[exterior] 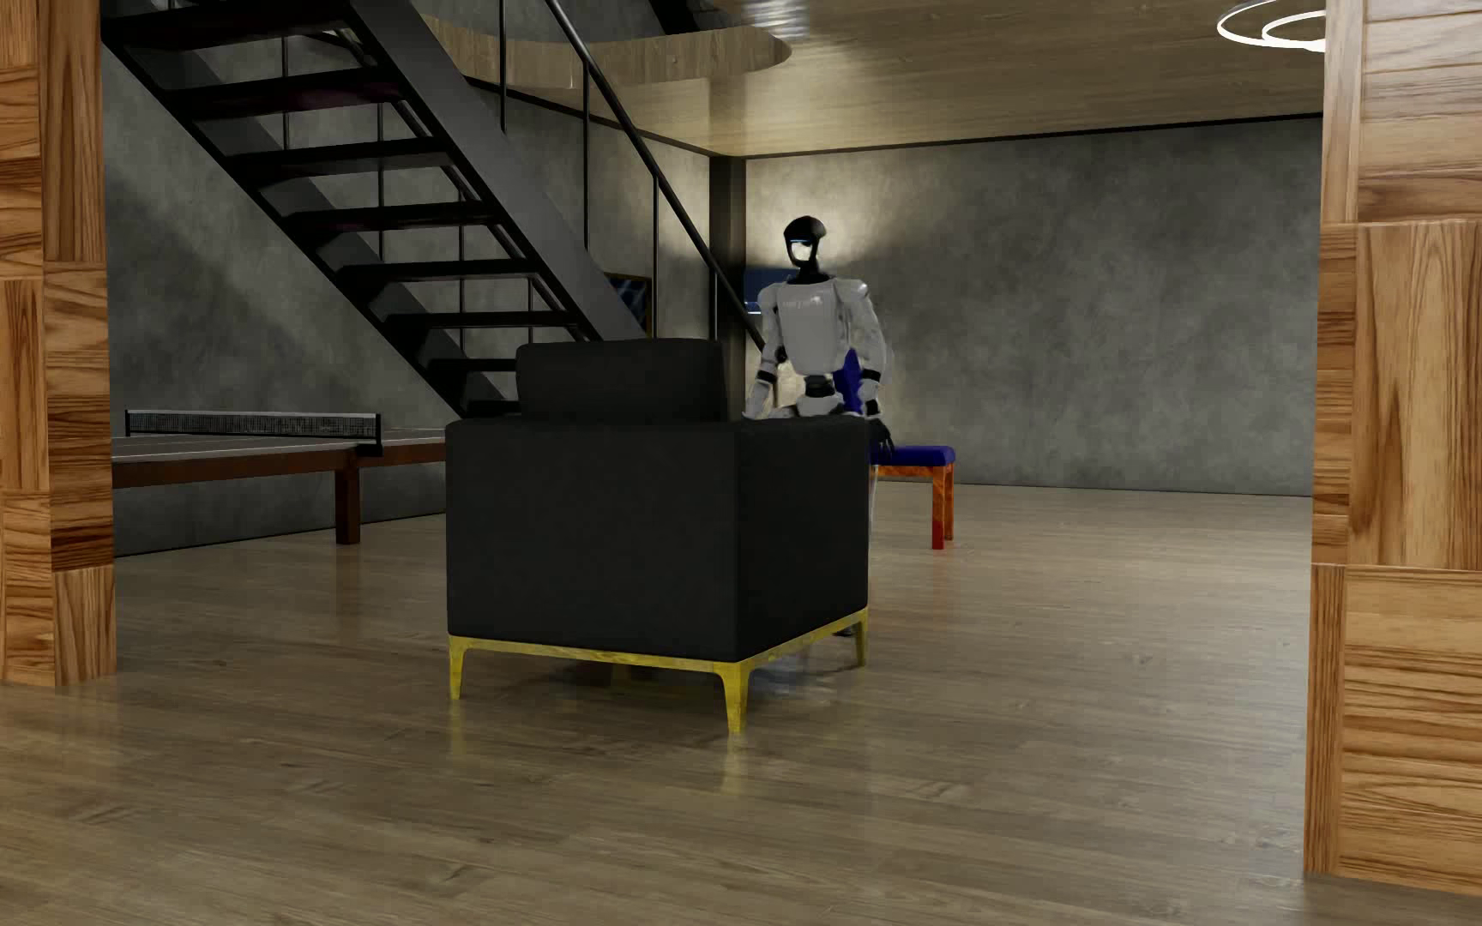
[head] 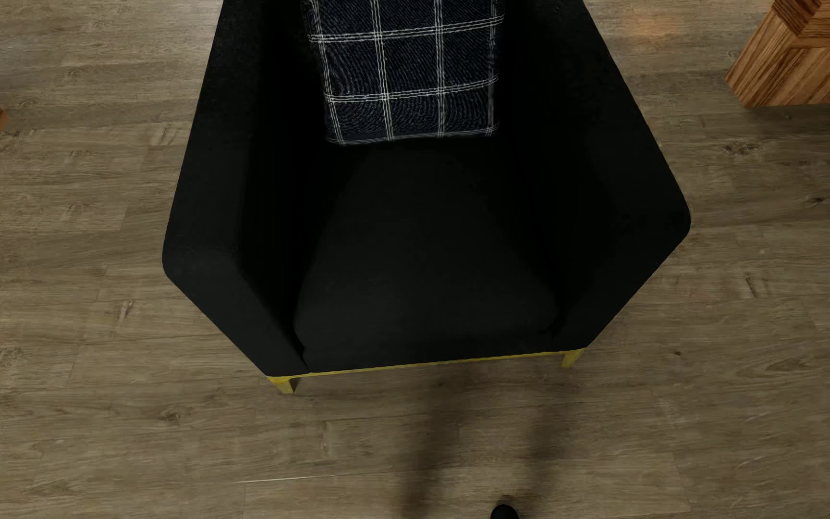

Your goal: Go to the armchair

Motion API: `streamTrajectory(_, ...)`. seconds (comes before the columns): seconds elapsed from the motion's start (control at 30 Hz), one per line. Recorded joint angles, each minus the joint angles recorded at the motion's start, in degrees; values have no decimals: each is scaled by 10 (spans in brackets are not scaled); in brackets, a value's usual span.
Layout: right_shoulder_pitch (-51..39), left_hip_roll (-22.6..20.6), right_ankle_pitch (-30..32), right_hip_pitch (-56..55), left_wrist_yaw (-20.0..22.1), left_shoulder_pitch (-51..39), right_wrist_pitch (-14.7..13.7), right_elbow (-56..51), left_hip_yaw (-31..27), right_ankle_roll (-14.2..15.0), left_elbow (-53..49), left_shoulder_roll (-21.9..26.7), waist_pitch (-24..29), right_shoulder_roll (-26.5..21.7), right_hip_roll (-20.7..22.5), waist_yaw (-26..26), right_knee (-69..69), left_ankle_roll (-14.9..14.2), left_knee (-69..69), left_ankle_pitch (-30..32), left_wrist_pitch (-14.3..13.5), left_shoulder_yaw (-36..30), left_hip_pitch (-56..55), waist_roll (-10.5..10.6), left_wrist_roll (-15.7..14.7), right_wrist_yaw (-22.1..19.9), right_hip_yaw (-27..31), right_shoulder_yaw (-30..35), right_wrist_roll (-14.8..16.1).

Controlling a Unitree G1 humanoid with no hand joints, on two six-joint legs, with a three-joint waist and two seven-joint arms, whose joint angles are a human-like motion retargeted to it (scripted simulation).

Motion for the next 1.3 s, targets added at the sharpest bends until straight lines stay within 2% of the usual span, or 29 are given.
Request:
streamTrajectory(0.03,-4,1,-12,-10,-16,-26,2,1,8,29,3,2,2,-5,-3,1,9,3,3,0,-7,-23,-6,-3,13,-1,1,-2,-6)
streamTrajectory(0.07,-5,2,-20,-19,-30,-57,3,-5,13,31,7,4,3,-4,-10,2,33,6,6,2,-15,-44,-11,-6,26,-11,-8,-6,-7)
streamTrajectory(0.13,-2,0,-52,-30,-27,-119,-2,-21,18,-3,6,8,3,-4,-41,2,124,9,10,5,-26,-74,-17,-13,46,-31,-66,-12,-3)
streamTrajectory(0.2,9,-8,-90,-23,2,-174,-18,-39,17,-30,-6,3,1,-5,-69,-1,215,12,15,8,-31,-72,-23,-21,44,-38,-108,-16,3)
streamTrajectory(0.27,16,-17,-95,-2,36,-211,-25,-51,14,-6,-27,-8,-4,-7,-59,-5,255,13,19,11,-38,-45,-27,-31,24,-35,-103,-14,5)
streamTrajectory(0.4,12,-28,-177,94,80,-232,-23,-53,24,-81,-83,-18,-20,-12,-47,2,101,9,7,25,-65,-2,-22,-54,8,-24,-157,13,-4)
streamTrajectory(0.5,-2,-6,-149,126,97,-192,-29,-44,35,-104,-110,-19,-25,-12,-16,5,32,-1,15,33,-70,32,-18,-62,6,-17,-148,43,-15)
streamTrajectory(0.57,2,19,-142,131,86,-161,-36,-61,31,-105,-98,-26,-25,-11,3,5,22,-8,47,31,-71,39,-32,-60,1,-15,-148,49,-13)
streamTrajectory(0.63,17,55,-141,134,31,-141,-52,-88,15,-118,-63,-21,-24,-1,29,3,16,-16,110,27,-59,30,-67,-54,12,-32,-158,40,2)
streamTrajectory(0.67,18,76,-142,133,14,-125,-51,-94,6,-126,-49,-24,-22,7,42,1,21,-19,153,33,-41,51,-93,-50,7,-44,-164,31,12)
streamTrajectory(0.7,26,96,-146,129,15,-110,-50,-99,-5,-134,-31,-33,-20,13,54,-1,29,-20,197,47,-19,85,-121,-45,-9,-54,-170,24,21)
streamTrajectory(0.73,32,115,-150,124,37,-93,-46,-97,-14,-141,-15,-42,-18,17,64,-4,40,-16,237,64,0,121,-148,-39,-26,-59,-176,21,25)
streamTrajectory(0.8,38,157,-153,114,73,-53,-34,-74,3,-153,13,-44,-15,17,82,-7,53,-7,281,94,11,149,-179,-25,-37,-60,-184,21,21)
streamTrajectory(0.87,42,186,-148,109,42,-6,-21,-35,65,-158,25,-36,-16,10,90,-6,55,6,260,85,6,125,-159,-13,-22,-51,-184,23,13)
streamTrajectory(0.97,59,161,-140,113,-14,57,-10,4,118,-154,19,-32,-21,2,91,3,45,12,148,19,-5,117,-84,1,-19,-25,-174,26,-3)
streamTrajectory(1.03,73,143,-139,114,-14,75,-12,7,127,-149,16,-38,-21,4,85,8,45,25,113,28,-3,111,-66,7,-9,-27,-168,8,2)
streamTrajectory(1.13,75,150,-145,115,-41,65,-4,12,120,-145,9,-31,-15,27,79,11,60,22,143,45,-3,59,-75,17,28,-45,-167,-28,20)
streamTrajectory(1.17,66,154,-147,114,-48,58,-2,18,122,-145,1,-30,-11,30,79,10,67,21,153,47,-4,50,-76,22,32,-44,-162,-32,21)
streamTrajectory(1.23,40,157,-156,111,-39,41,7,32,136,-137,-21,-32,-7,32,77,7,80,22,152,43,-7,47,-63,31,28,-37,-152,-31,16)
streamTrajectory(1.3,16,151,-166,116,-31,11,1,32,153,-121,-40,-26,-5,35,72,2,79,26,131,37,-7,30,-42,38,35,-36,-147,-27,11)
